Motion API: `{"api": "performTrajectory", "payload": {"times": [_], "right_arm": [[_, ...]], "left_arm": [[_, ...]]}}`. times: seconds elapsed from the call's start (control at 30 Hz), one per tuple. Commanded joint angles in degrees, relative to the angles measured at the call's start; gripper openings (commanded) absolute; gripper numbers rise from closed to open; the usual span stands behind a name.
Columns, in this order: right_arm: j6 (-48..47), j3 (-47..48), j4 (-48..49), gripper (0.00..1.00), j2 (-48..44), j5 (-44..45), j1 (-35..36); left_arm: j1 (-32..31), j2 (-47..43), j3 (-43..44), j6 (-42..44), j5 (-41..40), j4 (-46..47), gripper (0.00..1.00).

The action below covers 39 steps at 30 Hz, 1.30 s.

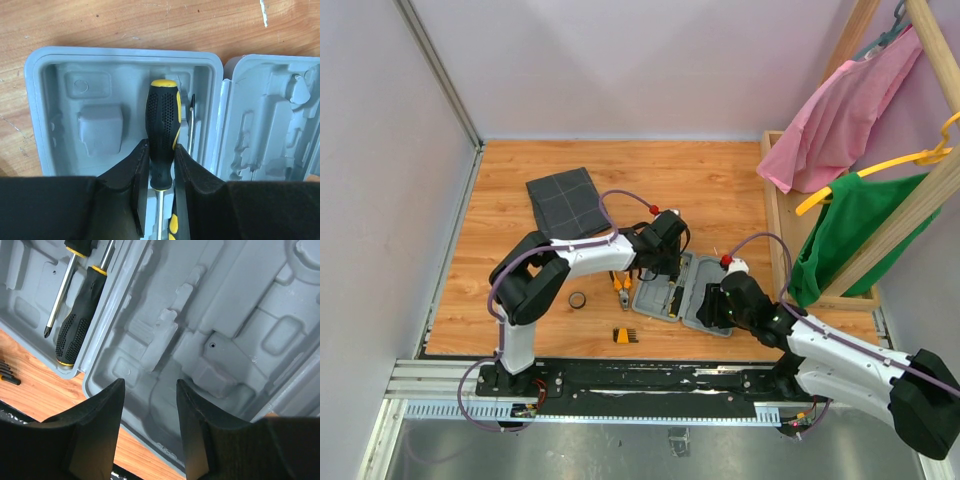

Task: Sort the tools into containers
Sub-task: Place the screwdriver in the storage box.

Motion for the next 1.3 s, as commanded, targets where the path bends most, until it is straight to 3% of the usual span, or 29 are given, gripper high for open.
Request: {"api": "performTrajectory", "payload": {"times": [0.0,0.83,1.27], "right_arm": [[0.87,-2.34,-1.57,0.48,-0.42,2.15,0.47],[-0.19,-2.74,-1.02,0.48,1.41,0.13,0.53],[-1.13,-0.75,-3.03,0.51,0.26,0.26,0.51]], "left_arm": [[-0.42,1.90,2.40,0.90,-1.57,0.08,0.25],[0.03,4.80,6.71,2.83,-5.74,0.42,0.25],[0.12,1.69,5.46,3.81,-5.43,1.20,0.47]]}}
